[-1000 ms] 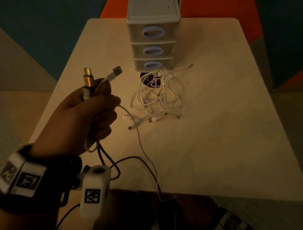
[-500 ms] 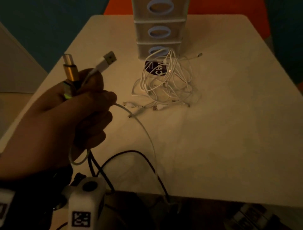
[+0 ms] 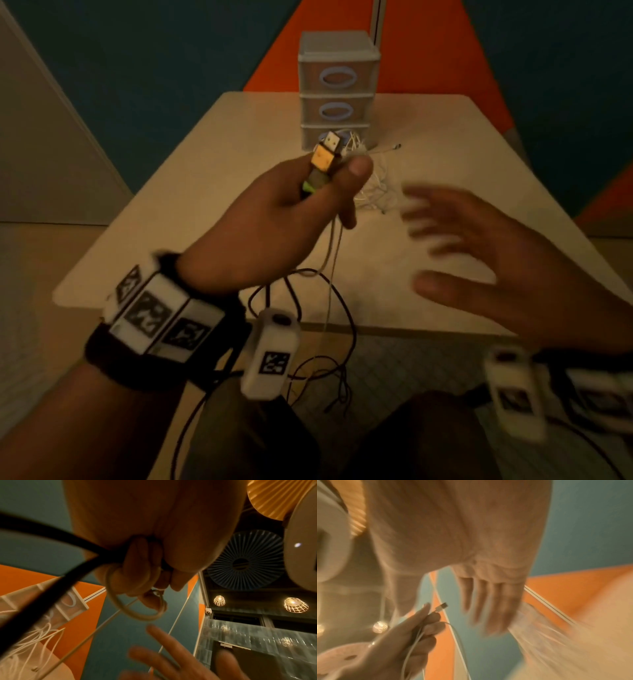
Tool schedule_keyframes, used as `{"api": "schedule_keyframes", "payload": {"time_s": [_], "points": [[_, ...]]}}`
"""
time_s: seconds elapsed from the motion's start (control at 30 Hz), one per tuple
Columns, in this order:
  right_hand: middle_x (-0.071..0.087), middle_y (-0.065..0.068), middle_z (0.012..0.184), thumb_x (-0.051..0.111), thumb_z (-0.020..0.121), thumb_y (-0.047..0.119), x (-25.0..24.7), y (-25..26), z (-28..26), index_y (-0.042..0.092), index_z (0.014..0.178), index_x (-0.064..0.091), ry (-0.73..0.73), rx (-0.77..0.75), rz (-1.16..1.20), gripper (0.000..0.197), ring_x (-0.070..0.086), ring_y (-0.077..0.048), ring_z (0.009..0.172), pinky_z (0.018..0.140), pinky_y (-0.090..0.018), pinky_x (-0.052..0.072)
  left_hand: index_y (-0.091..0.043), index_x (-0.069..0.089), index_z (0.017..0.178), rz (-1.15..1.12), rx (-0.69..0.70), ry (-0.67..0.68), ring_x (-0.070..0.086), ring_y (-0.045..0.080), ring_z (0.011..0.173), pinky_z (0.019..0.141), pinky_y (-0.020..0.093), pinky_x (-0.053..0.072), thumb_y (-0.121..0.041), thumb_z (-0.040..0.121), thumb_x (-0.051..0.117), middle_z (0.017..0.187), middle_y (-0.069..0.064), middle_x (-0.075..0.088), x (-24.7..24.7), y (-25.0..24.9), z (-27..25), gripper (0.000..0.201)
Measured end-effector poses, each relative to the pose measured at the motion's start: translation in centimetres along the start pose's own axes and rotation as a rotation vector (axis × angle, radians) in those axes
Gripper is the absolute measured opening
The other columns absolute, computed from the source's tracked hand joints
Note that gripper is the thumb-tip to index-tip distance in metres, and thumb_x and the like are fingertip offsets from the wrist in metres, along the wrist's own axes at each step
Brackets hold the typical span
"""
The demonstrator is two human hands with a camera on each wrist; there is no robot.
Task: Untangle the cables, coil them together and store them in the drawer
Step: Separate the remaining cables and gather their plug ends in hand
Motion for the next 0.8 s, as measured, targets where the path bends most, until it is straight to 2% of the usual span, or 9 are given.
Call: {"api": "schedule_keyframes", "payload": {"time_s": [0.1,0.17,0.23,0.3,0.37,0.53,0.6,0.7,0.8], "points": [[0.059,0.018,0.133,0.074,0.079,0.058,6.4,1.8,2.6,0.041,0.146,0.039,0.107,-0.027,0.03,0.078,0.057,-0.003,0.126,0.102,-0.038,0.05,-0.008,0.066,0.082,-0.018,-0.009,0.037,0.045,-0.002,0.039,0.048,0.014,0.034,-0.043,0.105,0.039,0.041,-0.016,0.047,0.0,-1.1,0.3,0.05],[0.07,0.007,0.11,0.07,0.092,0.041,8.8,2.6,3.6,0.029,0.125,0.058,0.157,-0.088,0.109,0.037,0.069,-0.014,0.105,0.094,-0.043,0.055,-0.004,0.066,0.086,0.023,-0.012,0.049,0.048,-0.001,0.037,0.046,0.012,0.035,-0.043,0.106,0.038,0.044,-0.016,0.055,-0.7,-1.6,0.3,0.052],[0.069,0.001,0.084,0.065,0.094,0.033,8.7,2.3,3.4,0.023,0.103,0.063,0.125,-0.057,0.201,0.013,0.07,-0.018,0.08,0.082,-0.038,0.057,-0.008,0.066,0.083,0.07,-0.031,-0.015,0.05,0.008,0.036,0.048,0.02,0.041,-0.048,0.105,0.037,0.055,-0.012,0.066,-2.2,-1.4,0.5,0.055],[0.064,0.003,0.072,0.059,0.093,0.038,9.1,2.1,1.9,0.019,0.095,0.064,0.124,-0.075,0.163,0.02,0.064,-0.012,0.069,0.073,-0.027,0.054,-0.012,0.063,0.077,0.065,-0.054,-0.135,0.05,0.018,0.036,0.046,0.023,0.04,-0.053,0.104,0.037,0.062,-0.003,0.071,-4.2,-0.5,0.5,0.055],[0.061,0.008,0.069,0.054,0.093,0.043,9.1,0.7,0.2,0.019,0.089,0.066,0.151,-0.056,0.086,0.027,0.06,-0.007,0.065,0.068,-0.021,0.049,-0.013,0.053,0.068,-0.12,-0.079,-0.27,0.041,0.018,0.038,0.045,0.025,0.034,-0.054,0.102,0.043,0.057,0.0,0.058,-6.0,0.3,0.2,0.054],[0.074,0.014,0.098,0.067,0.096,0.038,11.2,-2.7,-4.9,0.031,0.1,0.074,0.372,0.028,-0.12,0.01,0.069,-0.002,0.093,0.086,-0.027,0.054,-0.024,0.038,0.073,-0.706,-0.01,-0.175,0.014,0.013,0.05,0.05,0.032,0.013,-0.046,0.105,0.04,0.065,-0.003,0.021,-7.3,-1.0,-0.2,0.039],[0.069,0.025,0.119,0.08,0.083,0.044,10.8,-2.1,-6.0,0.038,0.124,0.067,0.427,0.067,-0.107,0.043,0.064,0.006,0.111,0.099,-0.022,0.051,-0.026,0.034,0.074,-0.834,0.006,-0.056,0.01,0.01,0.049,0.048,0.028,0.011,-0.046,0.106,0.035,0.065,-0.005,0.015,-6.8,-2.2,-0.4,0.038],[0.052,0.032,0.139,0.09,0.067,0.046,7.8,1.4,-4.8,0.052,0.148,0.034,0.281,0.029,-0.073,0.099,0.051,0.008,0.128,0.106,-0.021,0.046,-0.028,0.018,0.074,-0.986,0.062,0.139,0.006,0.007,0.047,0.042,0.023,0.012,-0.047,0.107,0.025,0.063,-0.007,0.008,-5.4,-4.8,-1.0,0.039],[0.047,0.02,0.149,0.087,0.075,0.038,7.9,5.9,-1.9,0.04,0.154,0.027,0.252,-0.11,0.093,0.099,0.044,0.001,0.138,0.113,-0.029,0.04,-0.027,0.011,0.076,-1.028,0.134,0.228,0.009,0.007,0.046,0.043,0.024,0.016,-0.046,0.108,0.022,0.061,-0.007,0.007,-3.7,-7.0,-1.6,0.039]]}}
Point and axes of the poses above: each hand's wrist, its own z-axis towards the middle knuckle, its own x-axis out of the palm, y = z × x, the point moved 6 cm from there along z, towards the middle knuckle
